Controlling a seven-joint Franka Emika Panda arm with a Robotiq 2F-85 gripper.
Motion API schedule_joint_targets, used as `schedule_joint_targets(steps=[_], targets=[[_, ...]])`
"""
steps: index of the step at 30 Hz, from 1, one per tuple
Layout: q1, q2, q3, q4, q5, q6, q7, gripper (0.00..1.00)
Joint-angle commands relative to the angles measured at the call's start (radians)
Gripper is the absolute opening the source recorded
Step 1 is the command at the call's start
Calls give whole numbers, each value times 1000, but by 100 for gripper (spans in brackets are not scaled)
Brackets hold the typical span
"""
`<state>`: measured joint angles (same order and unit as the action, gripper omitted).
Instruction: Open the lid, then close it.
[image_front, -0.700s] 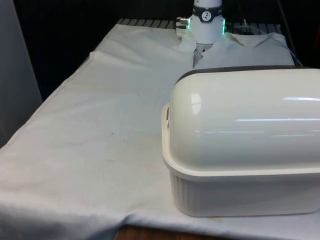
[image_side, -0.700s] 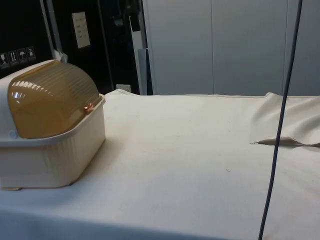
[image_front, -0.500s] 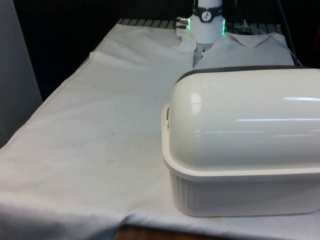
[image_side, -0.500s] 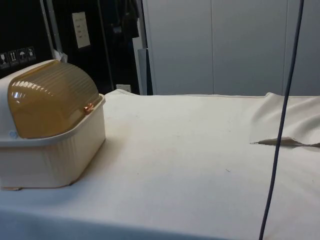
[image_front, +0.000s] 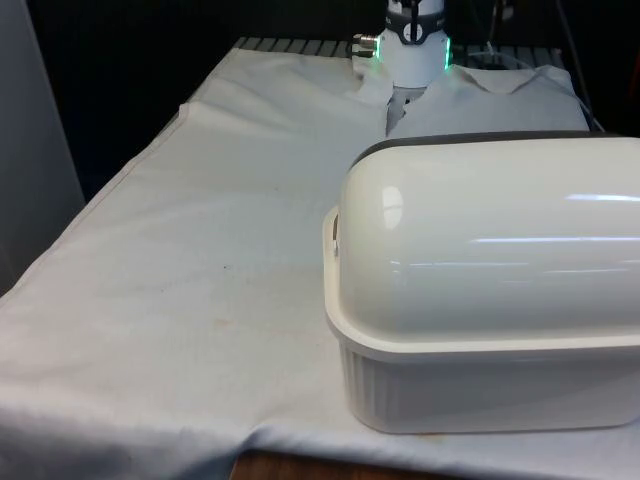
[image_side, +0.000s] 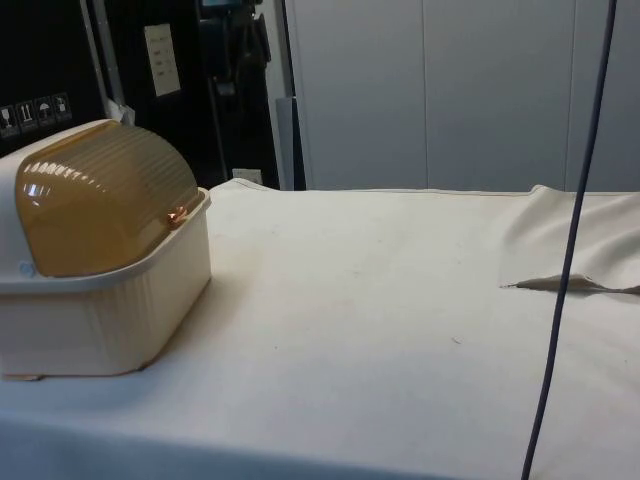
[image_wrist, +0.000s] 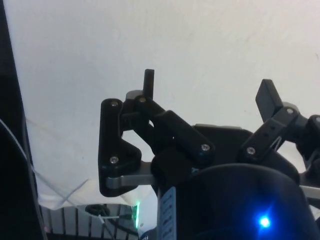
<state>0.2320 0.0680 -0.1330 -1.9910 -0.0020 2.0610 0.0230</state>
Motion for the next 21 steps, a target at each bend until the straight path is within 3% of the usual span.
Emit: schedule_joint_targets(steps=[1, 17, 18, 21], targets=[[4, 0, 5, -13, -2, 30, 8, 100], [5, 19, 52, -77, 4, 189, 7, 100], [4, 19, 51, -72, 0, 173, 6, 100], [6, 24, 60, -89, 6, 228, 5, 100]])
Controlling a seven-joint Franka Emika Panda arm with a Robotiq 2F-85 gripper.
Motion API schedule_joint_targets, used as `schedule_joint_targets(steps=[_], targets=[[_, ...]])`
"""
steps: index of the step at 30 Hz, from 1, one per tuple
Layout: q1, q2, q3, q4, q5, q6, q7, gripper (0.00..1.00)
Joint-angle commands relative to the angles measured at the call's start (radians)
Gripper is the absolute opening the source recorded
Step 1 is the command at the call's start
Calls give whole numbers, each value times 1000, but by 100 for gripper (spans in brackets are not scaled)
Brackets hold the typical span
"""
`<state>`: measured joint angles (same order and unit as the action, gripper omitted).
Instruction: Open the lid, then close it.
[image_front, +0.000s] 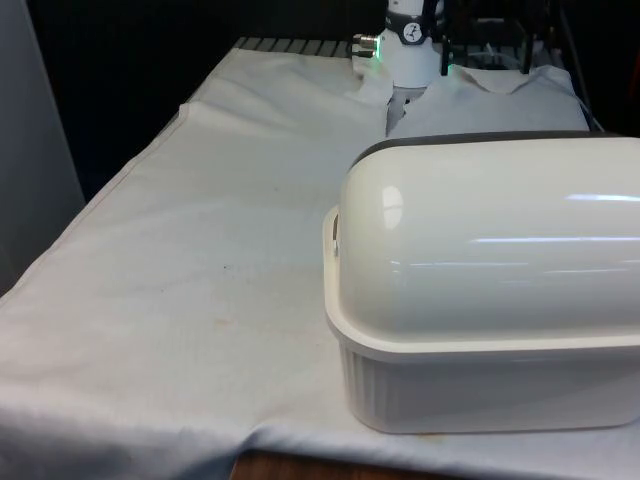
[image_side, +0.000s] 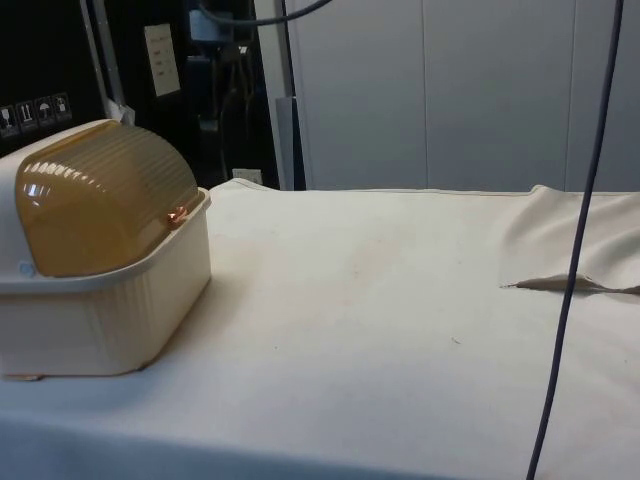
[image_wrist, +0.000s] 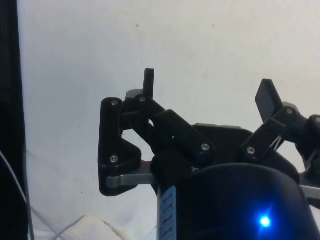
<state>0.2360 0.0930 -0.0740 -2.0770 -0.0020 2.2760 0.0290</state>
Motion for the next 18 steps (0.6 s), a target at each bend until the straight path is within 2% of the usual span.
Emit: schedule_joint_targets(steps=[1, 4, 5, 6, 12, 13, 15, 18], targets=[[2, 1, 3, -6, 6, 22, -1, 100], [2, 5, 8, -14, 7, 49, -2, 100], [0, 5, 6, -8, 0, 28, 0, 100], [1, 7, 11, -18, 6, 68, -3, 100], [1, 16, 15, -31, 6, 125, -8, 100], [0, 15, 13, -27, 0, 105, -4, 100], [2, 21, 17, -37, 8, 153, -11, 100], [1, 27, 20, -45, 9, 183, -14, 100]])
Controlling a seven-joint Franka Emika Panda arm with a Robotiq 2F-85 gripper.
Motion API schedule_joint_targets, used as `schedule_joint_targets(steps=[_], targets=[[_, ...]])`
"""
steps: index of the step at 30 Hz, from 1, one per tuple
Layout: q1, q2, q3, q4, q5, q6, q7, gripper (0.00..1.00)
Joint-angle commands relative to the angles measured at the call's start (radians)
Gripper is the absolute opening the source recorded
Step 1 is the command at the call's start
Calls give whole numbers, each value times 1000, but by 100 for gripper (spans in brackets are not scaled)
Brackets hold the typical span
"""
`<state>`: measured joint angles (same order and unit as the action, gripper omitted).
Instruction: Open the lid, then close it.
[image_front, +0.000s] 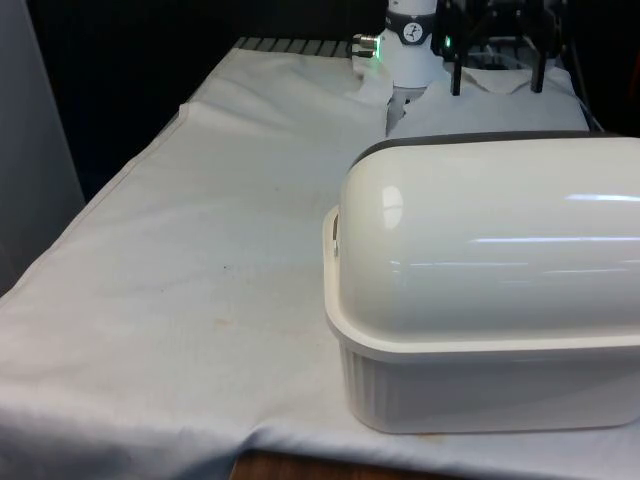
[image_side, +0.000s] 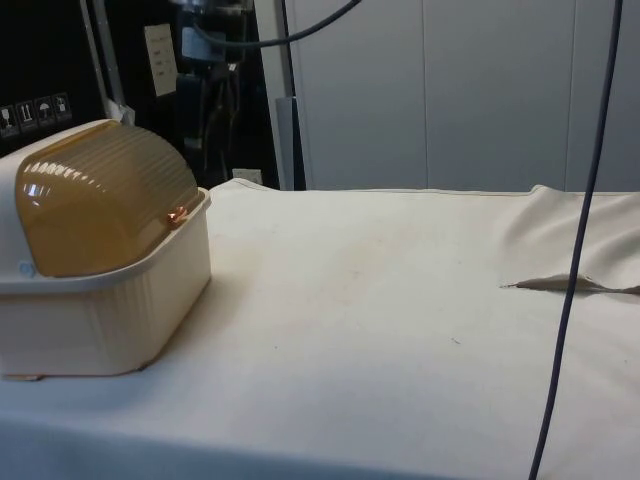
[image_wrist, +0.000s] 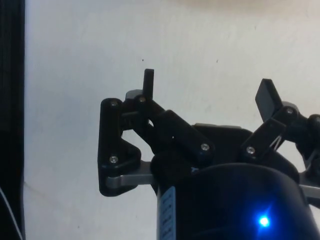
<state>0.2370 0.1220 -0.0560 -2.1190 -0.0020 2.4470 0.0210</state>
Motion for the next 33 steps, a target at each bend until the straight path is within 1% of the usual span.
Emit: schedule_joint_targets(steps=[1, 2, 3, 4, 5, 7, 8, 9, 12, 13, 14, 15, 16, 19, 20, 21, 23, 28, 29, 30, 32, 33], targets=[[0, 1, 4, -8, 10, 29, -7, 100], [0, 1, 4, -11, 10, 37, -8, 99], [0, 2, 2, -7, 0, 21, -1, 95], [0, 2, 5, -14, 10, 44, -8, 95], [0, 3, 5, -16, 11, 50, -9, 91], [0, 4, 6, -18, 11, 59, -10, 81], [-1, 5, 7, -20, 11, 65, -10, 70], [-1, 5, 7, -21, 11, 67, -10, 64], [-1, 6, 7, -21, 11, 71, -11, 51], [0, 7, 5, -16, 0, 56, -3, 43], [-1, 6, 8, -22, 12, 71, -11, 43], [-1, 6, 8, -22, 12, 72, -11, 38], [-1, 6, 8, -22, 12, 74, -11, 29], [-1, 7, 8, -23, 12, 76, -11, 14], [0, 8, 5, -18, 0, 61, -4, 9], [0, 13, 8, -24, 11, 84, -11, 9], [0, 30, 10, -27, 10, 107, -9, 0], [-2, 55, 10, -36, 10, 164, -9, 0], [0, 54, 7, -31, 1, 146, -4, 0], [-2, 60, 10, -37, 10, 172, -9, 0], [-2, 68, 10, -38, 10, 191, -9, 0], [-2, 76, 10, -41, 9, 210, -9, 0]])
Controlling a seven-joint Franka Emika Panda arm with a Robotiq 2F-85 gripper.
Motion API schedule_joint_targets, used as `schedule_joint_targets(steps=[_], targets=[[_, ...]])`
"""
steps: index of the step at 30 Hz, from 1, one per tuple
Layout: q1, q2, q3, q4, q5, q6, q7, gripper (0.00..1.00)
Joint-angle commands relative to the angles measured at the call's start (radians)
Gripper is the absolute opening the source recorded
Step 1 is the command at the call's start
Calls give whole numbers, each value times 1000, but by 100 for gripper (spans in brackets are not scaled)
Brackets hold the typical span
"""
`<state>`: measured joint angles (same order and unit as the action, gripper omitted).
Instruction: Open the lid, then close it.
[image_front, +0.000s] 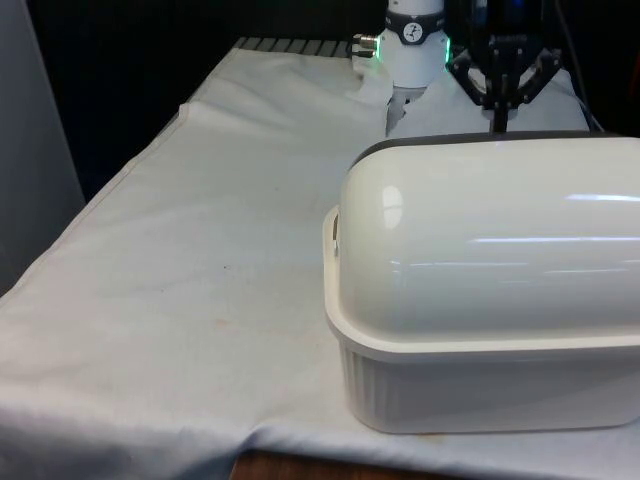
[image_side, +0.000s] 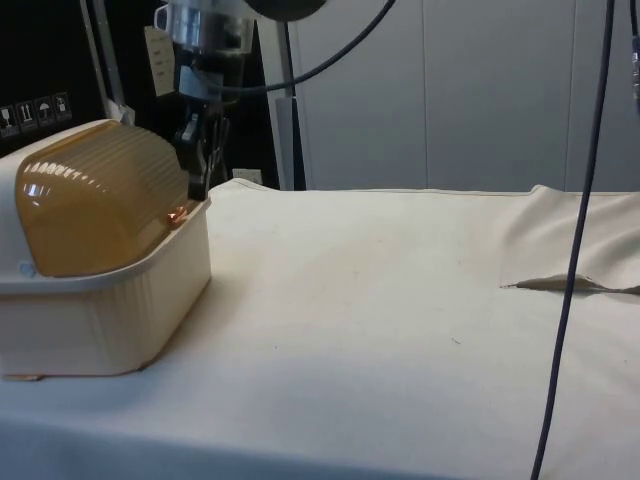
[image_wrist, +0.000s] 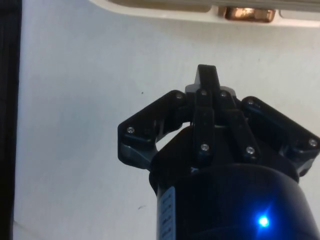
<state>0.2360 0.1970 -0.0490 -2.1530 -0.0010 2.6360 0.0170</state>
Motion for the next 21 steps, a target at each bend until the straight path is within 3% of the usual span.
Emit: schedule_joint_targets(steps=[1, 3, 4, 7, 12, 13, 16, 21], targets=[[-2, 5, 3, -8, 7, 30, -4, 0], [-2, 13, 2, -11, 7, 51, -4, 0], [0, 10, 0, -6, 0, 29, 0, 0], [-2, 29, 2, -19, 6, 92, -4, 0], [-5, 49, 0, -30, 7, 142, -7, 0], [-2, 48, -4, -26, 0, 125, 0, 0], [-9, 64, -3, -38, 9, 179, -12, 0], [-13, 76, -11, -44, 10, 216, -20, 0]])
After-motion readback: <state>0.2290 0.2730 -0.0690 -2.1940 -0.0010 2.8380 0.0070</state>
